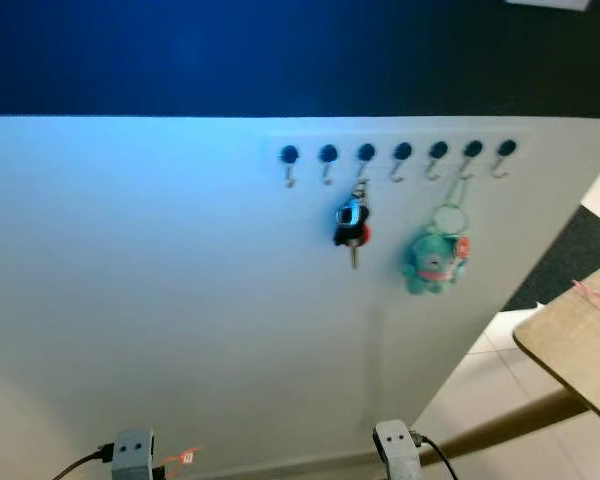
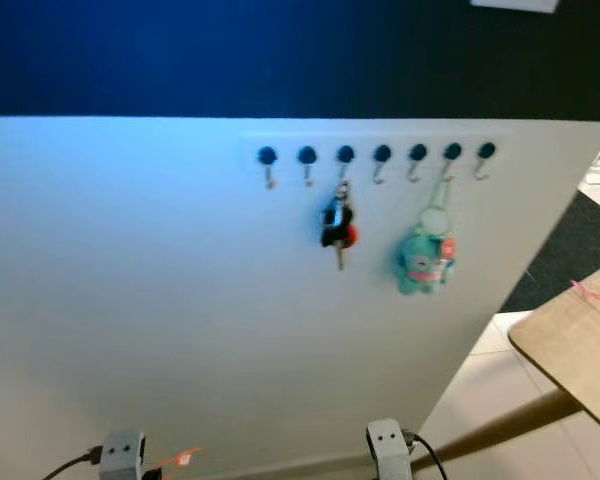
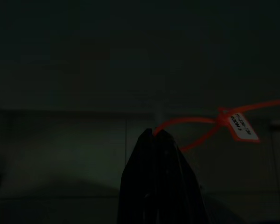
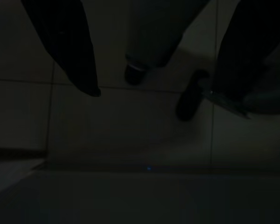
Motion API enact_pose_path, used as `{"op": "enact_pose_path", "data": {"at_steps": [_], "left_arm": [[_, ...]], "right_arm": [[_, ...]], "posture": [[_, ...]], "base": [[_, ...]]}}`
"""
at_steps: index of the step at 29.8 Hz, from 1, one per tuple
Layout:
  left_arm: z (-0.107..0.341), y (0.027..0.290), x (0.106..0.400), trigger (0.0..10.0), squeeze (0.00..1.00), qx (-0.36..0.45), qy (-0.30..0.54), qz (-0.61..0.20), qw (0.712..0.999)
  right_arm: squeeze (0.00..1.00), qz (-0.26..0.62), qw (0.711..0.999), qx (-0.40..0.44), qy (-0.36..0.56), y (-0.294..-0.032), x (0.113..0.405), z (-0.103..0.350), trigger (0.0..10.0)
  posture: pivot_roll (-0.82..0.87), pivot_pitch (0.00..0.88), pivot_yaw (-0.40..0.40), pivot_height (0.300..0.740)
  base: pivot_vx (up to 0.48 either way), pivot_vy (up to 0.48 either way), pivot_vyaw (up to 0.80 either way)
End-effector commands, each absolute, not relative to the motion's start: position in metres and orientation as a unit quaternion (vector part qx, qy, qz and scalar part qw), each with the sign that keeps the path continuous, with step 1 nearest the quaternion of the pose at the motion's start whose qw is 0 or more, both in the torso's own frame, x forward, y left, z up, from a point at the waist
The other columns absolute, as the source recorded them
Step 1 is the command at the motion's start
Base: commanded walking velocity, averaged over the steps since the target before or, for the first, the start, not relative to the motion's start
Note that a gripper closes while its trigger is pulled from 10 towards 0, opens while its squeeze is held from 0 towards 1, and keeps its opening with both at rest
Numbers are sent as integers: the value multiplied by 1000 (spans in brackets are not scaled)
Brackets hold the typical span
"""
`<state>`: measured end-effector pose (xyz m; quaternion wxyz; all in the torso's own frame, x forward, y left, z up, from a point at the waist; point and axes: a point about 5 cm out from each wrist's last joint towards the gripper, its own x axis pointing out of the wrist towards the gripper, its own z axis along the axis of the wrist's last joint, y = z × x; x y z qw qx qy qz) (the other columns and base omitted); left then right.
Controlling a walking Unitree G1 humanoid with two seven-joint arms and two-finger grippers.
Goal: Hang keys on a hook
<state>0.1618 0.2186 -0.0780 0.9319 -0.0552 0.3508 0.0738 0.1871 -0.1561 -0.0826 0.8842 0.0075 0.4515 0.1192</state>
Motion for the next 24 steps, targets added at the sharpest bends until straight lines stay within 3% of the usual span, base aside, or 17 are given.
{"op": "enact_pose_path", "data": {"at_steps": [1,5,17,24], "left_arm": [[-79,219,160,10000,0,-53,358,73,929],[-78,217,162,10000,0,-39,353,64,933],[-76,209,168,10000,0,-37,346,37,937],[-77,204,169,10000,0,-27,347,21,937]], "right_arm": [[0,117,882,8,456,-158,183,-84,10000],[0,108,887,10,449,-158,185,-83,10000],[0,89,890,36,447,-160,184,-84,10000],[0,86,890,40,447,-160,183,-84,10000]], "posture": [[116,0,-73,740],[115,0,-72,740],[111,0,-64,740],[108,0,-59,740]], "base": [[0,0,587],[0,0,586],[0,0,0],[0,-458,0]]}}
